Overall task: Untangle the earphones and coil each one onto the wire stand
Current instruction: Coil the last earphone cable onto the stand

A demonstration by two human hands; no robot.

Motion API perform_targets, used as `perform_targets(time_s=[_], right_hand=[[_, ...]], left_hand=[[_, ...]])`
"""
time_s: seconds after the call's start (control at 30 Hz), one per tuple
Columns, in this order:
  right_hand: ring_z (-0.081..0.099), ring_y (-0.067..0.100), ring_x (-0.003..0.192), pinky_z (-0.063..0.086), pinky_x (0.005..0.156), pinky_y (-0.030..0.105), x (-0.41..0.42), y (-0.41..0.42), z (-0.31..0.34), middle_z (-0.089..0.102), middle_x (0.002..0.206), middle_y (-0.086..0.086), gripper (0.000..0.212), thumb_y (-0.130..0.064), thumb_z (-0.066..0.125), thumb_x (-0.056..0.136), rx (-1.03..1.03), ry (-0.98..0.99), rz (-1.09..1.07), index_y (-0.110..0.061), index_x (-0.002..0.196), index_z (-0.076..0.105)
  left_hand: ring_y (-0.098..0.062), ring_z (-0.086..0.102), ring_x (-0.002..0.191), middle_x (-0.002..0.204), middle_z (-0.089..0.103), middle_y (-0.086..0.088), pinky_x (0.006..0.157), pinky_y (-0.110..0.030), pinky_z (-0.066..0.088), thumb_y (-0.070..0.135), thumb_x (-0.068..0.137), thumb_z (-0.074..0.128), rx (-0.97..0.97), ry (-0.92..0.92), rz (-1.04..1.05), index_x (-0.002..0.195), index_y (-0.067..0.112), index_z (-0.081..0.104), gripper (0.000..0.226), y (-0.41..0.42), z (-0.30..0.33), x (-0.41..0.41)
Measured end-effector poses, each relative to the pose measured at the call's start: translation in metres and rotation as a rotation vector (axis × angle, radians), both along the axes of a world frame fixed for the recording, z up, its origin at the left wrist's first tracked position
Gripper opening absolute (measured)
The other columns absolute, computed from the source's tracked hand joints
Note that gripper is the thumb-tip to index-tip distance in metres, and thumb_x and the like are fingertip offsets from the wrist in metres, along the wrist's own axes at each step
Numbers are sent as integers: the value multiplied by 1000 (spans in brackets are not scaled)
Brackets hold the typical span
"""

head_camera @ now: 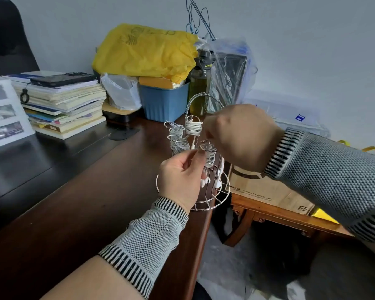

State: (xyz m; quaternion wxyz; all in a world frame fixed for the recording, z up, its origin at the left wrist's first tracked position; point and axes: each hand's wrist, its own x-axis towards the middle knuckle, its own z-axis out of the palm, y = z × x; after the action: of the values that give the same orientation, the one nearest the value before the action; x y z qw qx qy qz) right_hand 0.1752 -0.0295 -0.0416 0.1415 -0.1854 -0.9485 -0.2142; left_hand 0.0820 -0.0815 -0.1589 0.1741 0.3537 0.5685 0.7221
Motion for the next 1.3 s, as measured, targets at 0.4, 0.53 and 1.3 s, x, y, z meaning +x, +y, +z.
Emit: perform_targets(time_s=[0.4, 0.53, 1.3], right_hand=[[62, 15, 75, 53, 74, 33, 25, -7, -45, 67, 77, -5, 5, -16, 64, 85, -538, 507, -222, -19, 86, 67], [59, 20, 74, 46, 64, 29, 22, -2, -43, 66, 83, 0, 5, -18, 58, 87, -342, 426, -193, -17, 89, 63], [41, 19, 119, 32, 99, 44, -26, 8, 28, 61, 102, -5, 14, -33, 48, 95, 128, -332, -100, -25, 96, 60]], left_hand=[[-26, 59, 50, 53, 62, 0, 50, -38, 51, 28, 88, 66, -5, 149, 49, 77, 18, 75, 17, -3, 0, -2], [-22, 58, 50, 56, 64, -3, 52, -43, 55, 27, 88, 68, -30, 125, 48, 78, 19, 76, 15, -4, 2, -2], [-4, 43, 41, 46, 51, 7, 42, -15, 39, 17, 86, 72, 47, -24, -19, 72, 21, 71, 14, -4, 5, -8]])
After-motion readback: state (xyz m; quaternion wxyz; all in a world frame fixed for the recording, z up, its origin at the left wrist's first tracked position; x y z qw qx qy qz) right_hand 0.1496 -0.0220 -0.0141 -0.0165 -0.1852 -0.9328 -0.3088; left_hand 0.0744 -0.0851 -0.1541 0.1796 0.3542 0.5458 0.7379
